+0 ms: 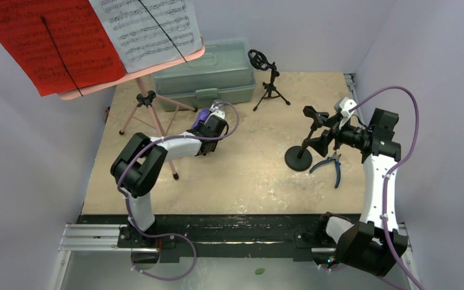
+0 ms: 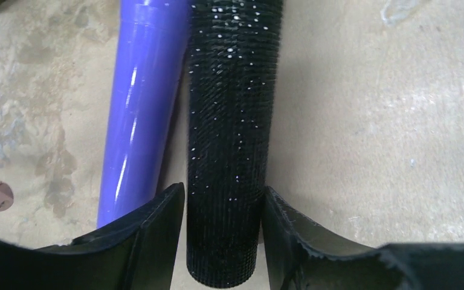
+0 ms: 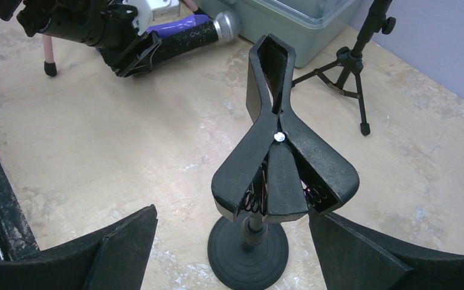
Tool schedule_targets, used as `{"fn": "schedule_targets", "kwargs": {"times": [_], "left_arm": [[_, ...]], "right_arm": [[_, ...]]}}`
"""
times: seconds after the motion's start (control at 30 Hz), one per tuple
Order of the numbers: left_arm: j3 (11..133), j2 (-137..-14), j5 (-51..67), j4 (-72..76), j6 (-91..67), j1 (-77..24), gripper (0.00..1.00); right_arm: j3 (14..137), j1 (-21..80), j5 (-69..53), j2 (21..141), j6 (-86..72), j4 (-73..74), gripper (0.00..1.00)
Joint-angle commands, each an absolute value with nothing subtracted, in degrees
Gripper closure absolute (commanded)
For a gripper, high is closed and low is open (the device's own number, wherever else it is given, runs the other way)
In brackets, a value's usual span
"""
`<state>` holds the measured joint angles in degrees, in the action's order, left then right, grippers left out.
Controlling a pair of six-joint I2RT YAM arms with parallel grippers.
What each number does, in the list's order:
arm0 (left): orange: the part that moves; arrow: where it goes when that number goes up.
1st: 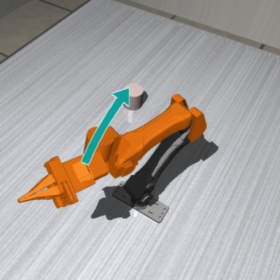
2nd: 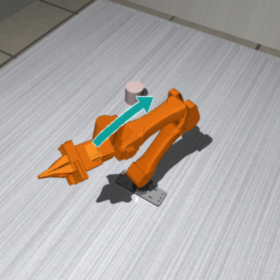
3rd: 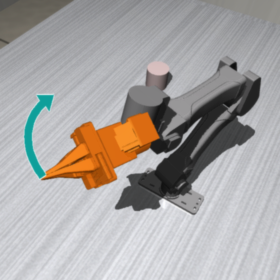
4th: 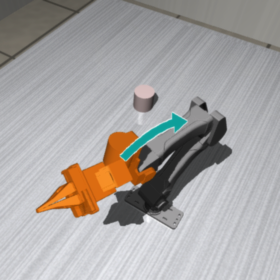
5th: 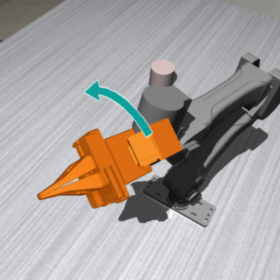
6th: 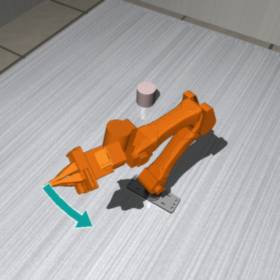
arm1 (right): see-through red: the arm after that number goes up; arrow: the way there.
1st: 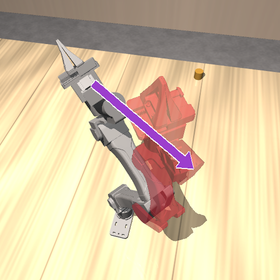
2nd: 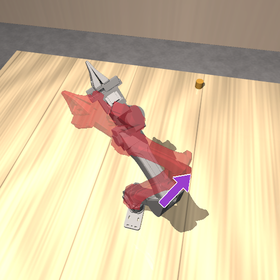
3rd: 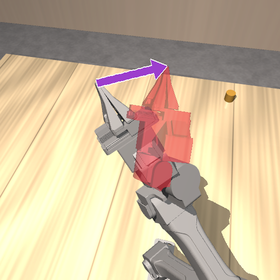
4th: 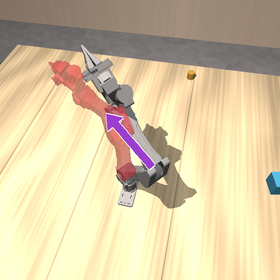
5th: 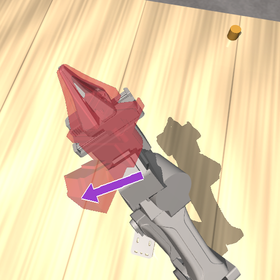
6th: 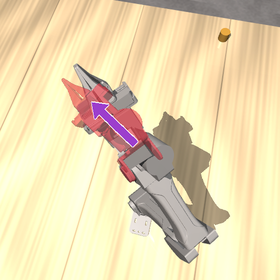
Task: Pack up the instrument practice props
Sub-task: Place the microphone at the center of the board.
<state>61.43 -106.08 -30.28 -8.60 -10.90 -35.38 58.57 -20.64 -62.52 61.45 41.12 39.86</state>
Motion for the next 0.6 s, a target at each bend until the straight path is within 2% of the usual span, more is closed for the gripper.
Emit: {"fn": "schedule_targets", "kwargs": {"times": [0.0, 0.03, 0.17, 0.4, 0.57], "left_arm": [[63.9, -106.5, -35.1, -10.7, -10.3, -35.1, 0.47], [64.0, -106.3, -35.2, -10.9, -10.4, -35.1, 0.42], [64.1, -105.6, -34.6, -12.0, -10.6, -35.1, 0.31], [62.5, -100.1, -27.8, -12.7, -10.5, -35.1, 0.22], [59.3, -93.0, -19.9, -11.6, -10.8, -35.1, 0.20]], "right_arm": [[58.4, -20.8, -63.0, 61.2, 41.7, 40.3, 0.01], [58.4, -20.8, -63.0, 61.3, 41.7, 40.3, 0.01], [58.3, -20.8, -62.9, 61.4, 41.7, 40.2, 0.01], [58.3, -20.8, -62.5, 61.7, 41.8, 40.3, 0.01], [58.1, -20.8, -61.0, 62.0, 43.2, 40.9, 0.01]]}}
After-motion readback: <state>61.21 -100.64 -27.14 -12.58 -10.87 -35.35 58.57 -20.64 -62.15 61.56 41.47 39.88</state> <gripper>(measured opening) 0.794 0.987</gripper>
